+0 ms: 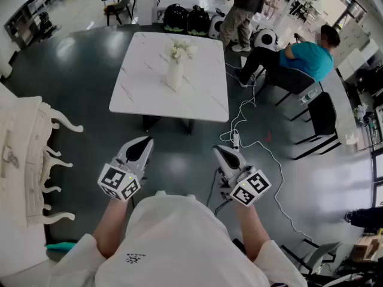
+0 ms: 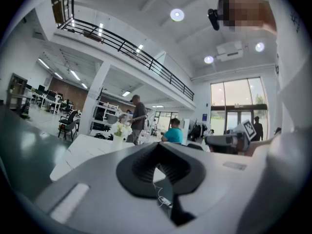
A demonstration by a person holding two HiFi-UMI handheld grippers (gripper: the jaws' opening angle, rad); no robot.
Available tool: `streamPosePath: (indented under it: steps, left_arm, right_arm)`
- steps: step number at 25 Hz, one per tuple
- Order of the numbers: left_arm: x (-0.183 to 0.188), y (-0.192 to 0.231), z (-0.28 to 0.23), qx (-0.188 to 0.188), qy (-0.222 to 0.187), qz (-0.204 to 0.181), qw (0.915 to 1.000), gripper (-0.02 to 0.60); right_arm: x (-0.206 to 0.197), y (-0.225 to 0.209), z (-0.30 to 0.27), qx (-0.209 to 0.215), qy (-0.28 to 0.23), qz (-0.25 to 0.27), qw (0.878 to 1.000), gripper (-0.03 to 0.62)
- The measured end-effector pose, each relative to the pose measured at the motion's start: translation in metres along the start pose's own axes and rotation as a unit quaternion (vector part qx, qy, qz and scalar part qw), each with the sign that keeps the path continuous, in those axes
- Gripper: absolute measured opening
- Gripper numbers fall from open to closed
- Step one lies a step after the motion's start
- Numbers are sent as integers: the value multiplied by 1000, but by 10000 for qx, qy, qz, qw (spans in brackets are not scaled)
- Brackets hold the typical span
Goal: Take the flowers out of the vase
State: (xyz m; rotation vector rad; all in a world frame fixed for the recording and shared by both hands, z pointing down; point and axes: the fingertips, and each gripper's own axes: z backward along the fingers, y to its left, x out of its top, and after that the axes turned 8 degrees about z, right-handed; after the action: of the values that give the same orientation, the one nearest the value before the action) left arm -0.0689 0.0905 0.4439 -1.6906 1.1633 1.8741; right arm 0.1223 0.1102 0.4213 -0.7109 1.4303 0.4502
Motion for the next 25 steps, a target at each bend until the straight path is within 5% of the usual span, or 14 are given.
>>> streamPosePath:
  steps: [25]
  left_arm:
    - [7,15,-3,-67,-25,46,10000,-11]
  right_arm:
    - [7,-2,-18,23,-156,-217,9996,0]
